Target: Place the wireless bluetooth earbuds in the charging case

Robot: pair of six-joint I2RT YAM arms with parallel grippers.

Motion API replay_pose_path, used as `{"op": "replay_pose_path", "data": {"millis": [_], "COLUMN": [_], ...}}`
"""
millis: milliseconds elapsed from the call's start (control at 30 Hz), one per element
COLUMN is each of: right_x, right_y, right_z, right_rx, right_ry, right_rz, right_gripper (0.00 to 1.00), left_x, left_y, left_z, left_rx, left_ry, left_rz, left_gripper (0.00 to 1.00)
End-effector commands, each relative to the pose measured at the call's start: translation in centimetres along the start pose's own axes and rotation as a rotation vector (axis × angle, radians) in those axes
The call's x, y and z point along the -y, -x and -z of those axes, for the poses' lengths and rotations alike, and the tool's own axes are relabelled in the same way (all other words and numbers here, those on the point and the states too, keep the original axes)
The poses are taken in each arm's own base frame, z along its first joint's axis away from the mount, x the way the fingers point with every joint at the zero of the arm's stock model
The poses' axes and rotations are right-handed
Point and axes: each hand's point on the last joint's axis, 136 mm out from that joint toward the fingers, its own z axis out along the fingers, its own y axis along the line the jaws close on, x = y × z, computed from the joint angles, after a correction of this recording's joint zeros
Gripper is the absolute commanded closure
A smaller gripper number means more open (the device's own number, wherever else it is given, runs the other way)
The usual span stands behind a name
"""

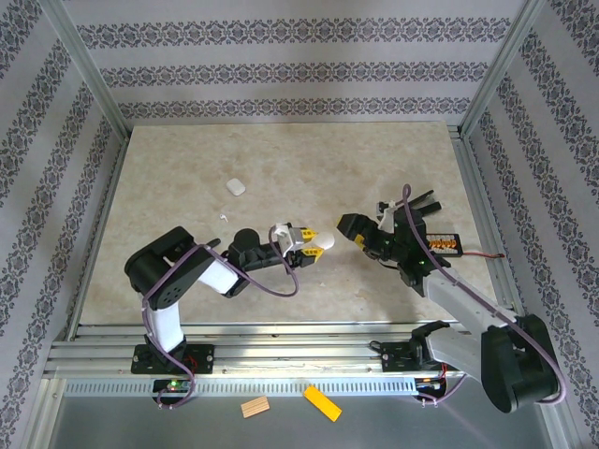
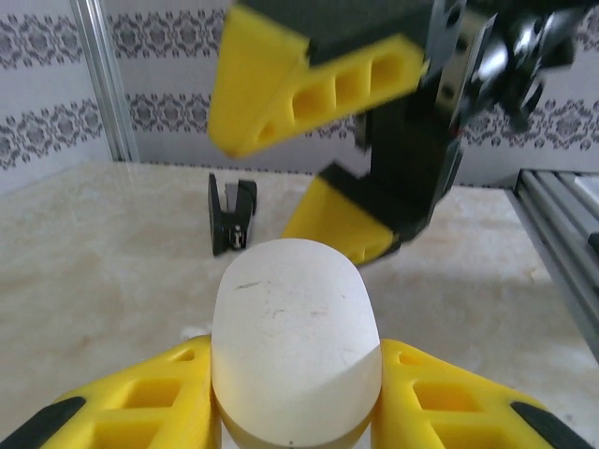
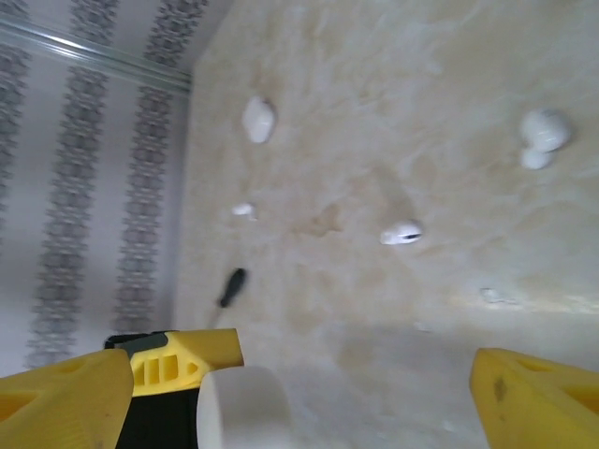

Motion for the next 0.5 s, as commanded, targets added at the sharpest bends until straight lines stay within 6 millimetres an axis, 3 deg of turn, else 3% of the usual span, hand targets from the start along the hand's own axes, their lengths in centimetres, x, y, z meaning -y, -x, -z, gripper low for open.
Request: {"op": "replay_pose_path", "data": {"millis": [0,367,467], "right_x": [-4.8,-5.8,-5.0], "right_y": [0.2,-1.3,-2.1], "right_z": [0.1,-1.4,-1.1], "right_rx": [-0.039,-0.117,-0.118], "right_ry": [0.256,0.371,0.363], "right_rz": [-0.07,-0.149,-0.162], "right_gripper": [0.14,0.36,0.39], "left_x": [-0.2,-1.1,-1.6], "left_y": [2.2,3.1,3.2], "left_z": [0.5,0.0,-0.1], "left_rx": [0.048,0.032,0.03], "left_ry": [-0.013,-0.003,0.007], "left_rz": [0.013,-0.009,0.01], "left_gripper": [0.63,0.63,0.63]}}
